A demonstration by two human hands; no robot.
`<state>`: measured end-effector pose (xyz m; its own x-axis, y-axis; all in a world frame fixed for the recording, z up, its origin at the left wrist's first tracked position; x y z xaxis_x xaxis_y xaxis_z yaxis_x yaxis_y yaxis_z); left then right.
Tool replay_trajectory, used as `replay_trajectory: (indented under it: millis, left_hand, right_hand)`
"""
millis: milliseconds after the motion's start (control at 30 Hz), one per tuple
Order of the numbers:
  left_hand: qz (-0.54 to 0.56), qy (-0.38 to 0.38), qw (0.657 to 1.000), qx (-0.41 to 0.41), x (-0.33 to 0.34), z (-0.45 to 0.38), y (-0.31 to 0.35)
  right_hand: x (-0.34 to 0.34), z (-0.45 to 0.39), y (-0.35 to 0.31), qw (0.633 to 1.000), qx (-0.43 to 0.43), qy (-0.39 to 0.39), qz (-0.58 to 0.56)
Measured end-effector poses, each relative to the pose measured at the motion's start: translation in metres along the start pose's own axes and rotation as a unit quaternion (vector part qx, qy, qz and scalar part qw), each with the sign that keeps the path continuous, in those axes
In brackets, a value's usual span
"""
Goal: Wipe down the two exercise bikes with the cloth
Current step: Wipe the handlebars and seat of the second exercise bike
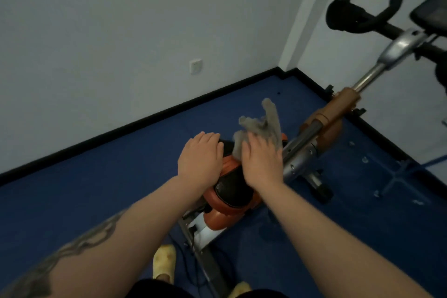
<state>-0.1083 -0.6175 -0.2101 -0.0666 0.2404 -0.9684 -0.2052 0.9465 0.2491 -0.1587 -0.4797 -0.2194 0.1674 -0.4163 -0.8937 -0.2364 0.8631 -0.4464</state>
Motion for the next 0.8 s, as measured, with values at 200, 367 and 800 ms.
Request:
replay_trajectory:
  millis: [200, 367, 800]
  left_hand:
    - [-0.04, -0.044, 0.997, 0.053, -0.004, -0.016, 0.003]
    - [-0.106, -0.109, 0.982, 0.113, 0.003, -0.036, 0.013]
    - [-0.198, -0.151, 0.923, 0.294, 0.016, -0.06, 0.023]
  right_hand:
    - [-0.002, -0.001, -0.008, 0.979, 0.178, -0.018, -0.097]
    - [0.03, 0.086, -0.035, 0.969, 0.161, 0.004, -0.187]
    - [0.036, 0.104, -0.044, 0.875, 0.349, 0.112, -0.316]
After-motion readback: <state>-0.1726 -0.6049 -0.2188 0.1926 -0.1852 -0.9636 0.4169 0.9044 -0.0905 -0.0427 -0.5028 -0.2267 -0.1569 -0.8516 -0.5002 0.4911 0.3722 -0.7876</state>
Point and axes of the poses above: each hand's wrist, its own z-axis away from the middle knuckle, its own x-axis out of the palm, y = z × x, the point moved 5 cm from there along -z, towards the middle knuckle, and after that the axes turned 7 degrees about -z, right-handed, at the moved point
